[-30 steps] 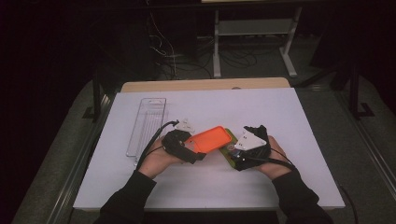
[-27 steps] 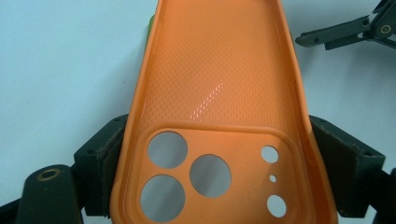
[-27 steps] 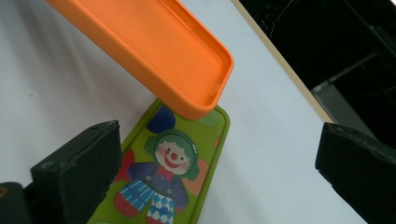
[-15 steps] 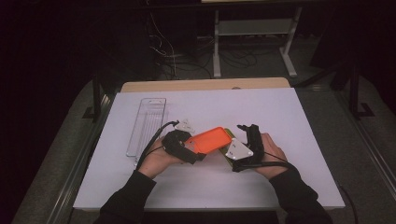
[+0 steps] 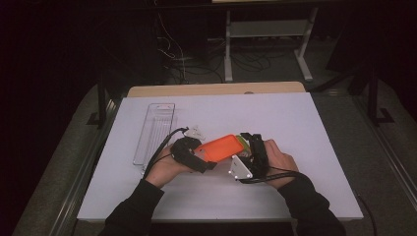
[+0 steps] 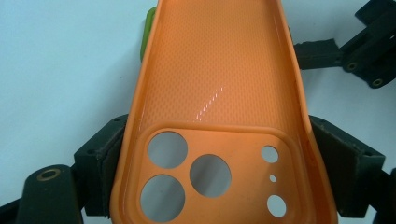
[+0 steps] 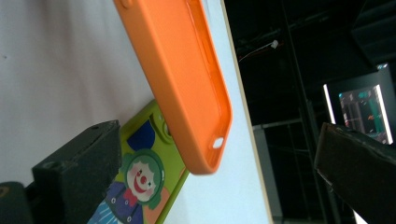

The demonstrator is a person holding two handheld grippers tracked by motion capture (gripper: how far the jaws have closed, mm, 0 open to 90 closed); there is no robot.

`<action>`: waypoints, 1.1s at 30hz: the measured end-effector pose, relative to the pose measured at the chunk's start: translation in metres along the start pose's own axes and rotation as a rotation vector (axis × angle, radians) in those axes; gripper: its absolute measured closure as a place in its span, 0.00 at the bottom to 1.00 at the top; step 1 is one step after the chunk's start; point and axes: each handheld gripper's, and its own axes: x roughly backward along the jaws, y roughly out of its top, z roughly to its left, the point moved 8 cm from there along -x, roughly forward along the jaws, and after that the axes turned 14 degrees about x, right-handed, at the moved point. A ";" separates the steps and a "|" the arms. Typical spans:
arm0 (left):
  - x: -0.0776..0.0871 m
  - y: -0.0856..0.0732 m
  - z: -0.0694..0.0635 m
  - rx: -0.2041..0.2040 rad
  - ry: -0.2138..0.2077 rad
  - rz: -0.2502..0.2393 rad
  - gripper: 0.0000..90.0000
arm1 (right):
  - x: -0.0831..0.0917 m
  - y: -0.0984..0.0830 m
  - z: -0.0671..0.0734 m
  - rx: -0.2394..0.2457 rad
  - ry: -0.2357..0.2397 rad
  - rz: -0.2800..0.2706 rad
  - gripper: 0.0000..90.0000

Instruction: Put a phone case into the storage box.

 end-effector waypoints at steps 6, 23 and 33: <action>0.000 0.001 0.000 0.007 -0.004 -0.006 0.17 | -0.004 0.006 0.001 0.068 -0.032 0.011 0.07; 0.001 0.001 0.001 -0.004 -0.007 0.004 0.17 | -0.011 0.019 0.012 0.237 -0.109 0.026 0.45; 0.002 0.001 0.003 -0.008 -0.003 0.009 0.17 | -0.013 0.022 0.017 0.268 -0.115 0.019 0.72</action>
